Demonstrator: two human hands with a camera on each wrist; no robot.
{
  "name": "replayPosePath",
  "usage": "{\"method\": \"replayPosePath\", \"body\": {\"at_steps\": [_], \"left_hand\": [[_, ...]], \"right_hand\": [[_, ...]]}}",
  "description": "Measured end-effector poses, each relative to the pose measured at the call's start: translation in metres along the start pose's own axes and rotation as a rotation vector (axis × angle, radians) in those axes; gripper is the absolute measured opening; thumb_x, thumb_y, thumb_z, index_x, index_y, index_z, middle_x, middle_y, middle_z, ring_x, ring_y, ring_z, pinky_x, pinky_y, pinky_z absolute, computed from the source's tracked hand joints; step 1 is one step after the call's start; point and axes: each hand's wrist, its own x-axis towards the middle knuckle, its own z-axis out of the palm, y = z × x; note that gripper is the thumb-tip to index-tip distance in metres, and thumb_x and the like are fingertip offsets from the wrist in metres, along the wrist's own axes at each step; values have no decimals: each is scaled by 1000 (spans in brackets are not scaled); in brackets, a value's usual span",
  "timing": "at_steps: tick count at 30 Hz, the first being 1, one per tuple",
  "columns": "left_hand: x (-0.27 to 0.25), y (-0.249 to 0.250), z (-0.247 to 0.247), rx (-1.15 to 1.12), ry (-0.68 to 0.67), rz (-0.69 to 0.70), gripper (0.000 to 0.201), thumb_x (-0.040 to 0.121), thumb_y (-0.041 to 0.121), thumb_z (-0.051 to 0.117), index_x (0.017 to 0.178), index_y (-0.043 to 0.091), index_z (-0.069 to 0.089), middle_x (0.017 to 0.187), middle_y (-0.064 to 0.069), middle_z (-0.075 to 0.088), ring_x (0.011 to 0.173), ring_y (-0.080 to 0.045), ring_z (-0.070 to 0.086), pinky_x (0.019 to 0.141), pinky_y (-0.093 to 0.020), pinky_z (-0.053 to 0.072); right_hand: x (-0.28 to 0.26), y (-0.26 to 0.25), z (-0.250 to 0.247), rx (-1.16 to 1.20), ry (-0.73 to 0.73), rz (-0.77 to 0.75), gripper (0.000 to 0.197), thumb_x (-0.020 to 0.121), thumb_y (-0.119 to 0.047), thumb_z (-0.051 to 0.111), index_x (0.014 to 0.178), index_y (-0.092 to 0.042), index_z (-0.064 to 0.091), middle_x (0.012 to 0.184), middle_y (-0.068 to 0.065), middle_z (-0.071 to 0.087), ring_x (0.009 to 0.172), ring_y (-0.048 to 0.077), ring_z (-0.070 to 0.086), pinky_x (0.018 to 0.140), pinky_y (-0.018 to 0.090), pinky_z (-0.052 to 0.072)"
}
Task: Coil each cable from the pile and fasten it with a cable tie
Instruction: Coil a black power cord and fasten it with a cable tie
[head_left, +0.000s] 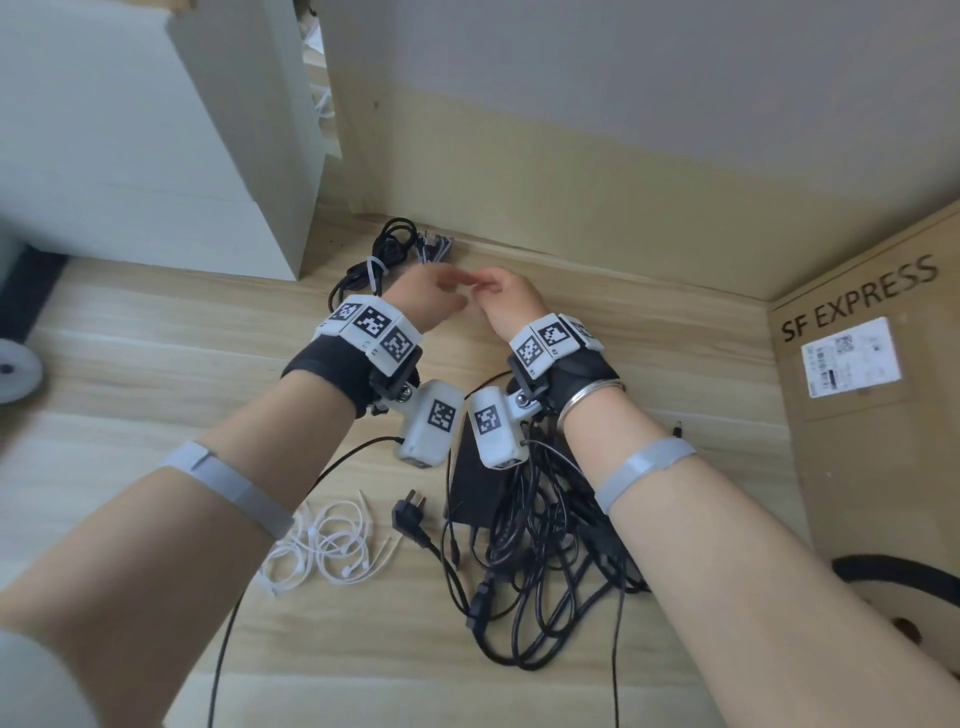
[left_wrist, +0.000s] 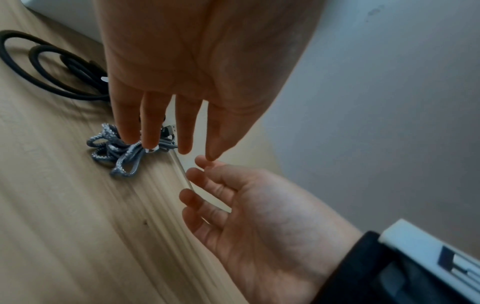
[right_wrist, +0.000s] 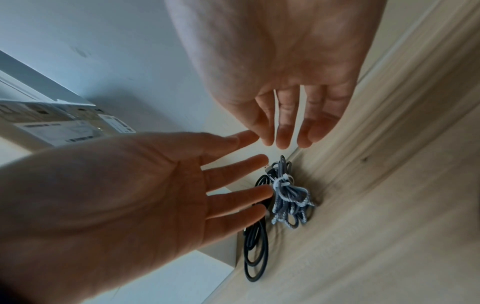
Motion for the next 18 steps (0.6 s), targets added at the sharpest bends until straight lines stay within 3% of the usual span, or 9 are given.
{"method": "replayPosePath", "body": {"at_steps": [4, 6, 12, 15, 18], "left_hand": [[-19, 12, 4, 52, -34, 27, 38, 93, 12, 48, 130, 22, 51, 133, -5, 53, 115, -19, 54, 87, -26, 43], [-28, 18, 7, 86, -54, 40, 39, 94, 11, 46, 132, 20, 50, 133, -6, 53, 116, -19, 54, 89, -28, 44], [-47, 25, 22, 66, -77, 5, 35, 93, 15, 48, 127, 19, 53, 125, -8, 59, 109, -29, 59, 89, -37, 49], [-56, 26, 29, -1, -98, 4, 30, 92, 15, 50, 122, 20, 55, 123, -7, 60, 101, -25, 59, 84, -34, 49], [-63, 28, 35, -36, -117, 18, 27, 92, 14, 50, 118, 19, 57, 120, -9, 61, 91, -19, 55, 72, -25, 46]], "right_hand": [[-16, 2, -8, 34, 21, -1, 27, 94, -12, 45, 113, -20, 62, 80, -8, 59, 73, 14, 53, 60, 20, 41], [-25, 2, -11, 28, 27, 5, 26, 94, -12, 46, 112, -20, 63, 69, -13, 50, 61, 6, 46, 54, 18, 35], [-55, 6, -21, 7, 48, 15, 29, 92, -10, 46, 114, -17, 63, 70, -14, 49, 66, 4, 47, 63, 22, 41], [-69, 11, -28, 11, 52, 32, 30, 91, -9, 45, 115, -17, 63, 71, -14, 49, 81, 12, 50, 73, 27, 42], [-80, 17, -31, 14, 56, 44, 29, 92, -10, 46, 114, -17, 63, 75, -11, 52, 86, 14, 51, 76, 28, 43]]}}
